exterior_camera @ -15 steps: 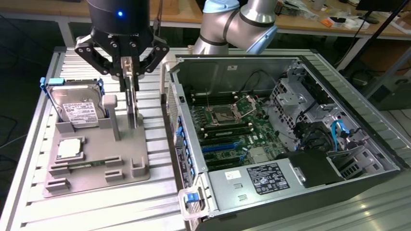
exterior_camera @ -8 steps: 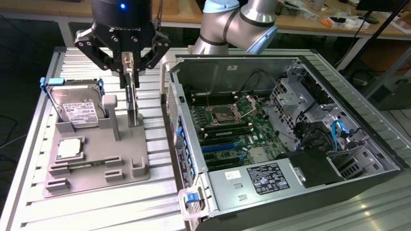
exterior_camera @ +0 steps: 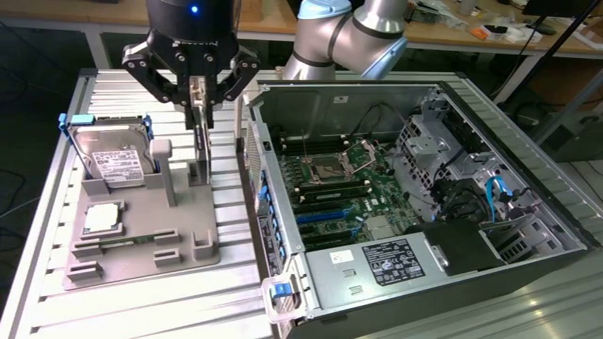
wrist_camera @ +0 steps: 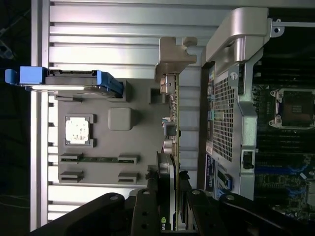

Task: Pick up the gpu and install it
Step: 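Pick up the gpu and move the gpu toward the slot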

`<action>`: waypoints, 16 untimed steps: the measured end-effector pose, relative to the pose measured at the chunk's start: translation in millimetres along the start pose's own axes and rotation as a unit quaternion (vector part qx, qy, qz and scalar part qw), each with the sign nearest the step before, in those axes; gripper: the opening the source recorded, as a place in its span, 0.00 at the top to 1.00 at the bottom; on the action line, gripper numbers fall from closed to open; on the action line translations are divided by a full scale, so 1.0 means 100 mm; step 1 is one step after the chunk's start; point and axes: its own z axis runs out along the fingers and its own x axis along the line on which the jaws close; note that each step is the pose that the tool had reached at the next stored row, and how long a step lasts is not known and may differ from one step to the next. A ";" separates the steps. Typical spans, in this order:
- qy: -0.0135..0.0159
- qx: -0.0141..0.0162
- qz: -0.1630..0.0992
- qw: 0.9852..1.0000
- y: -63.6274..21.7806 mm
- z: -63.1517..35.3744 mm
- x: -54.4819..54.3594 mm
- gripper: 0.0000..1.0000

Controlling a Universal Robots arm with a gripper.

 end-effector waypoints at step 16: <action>-0.003 0.002 0.000 1.000 -0.003 -0.018 -0.10 0.73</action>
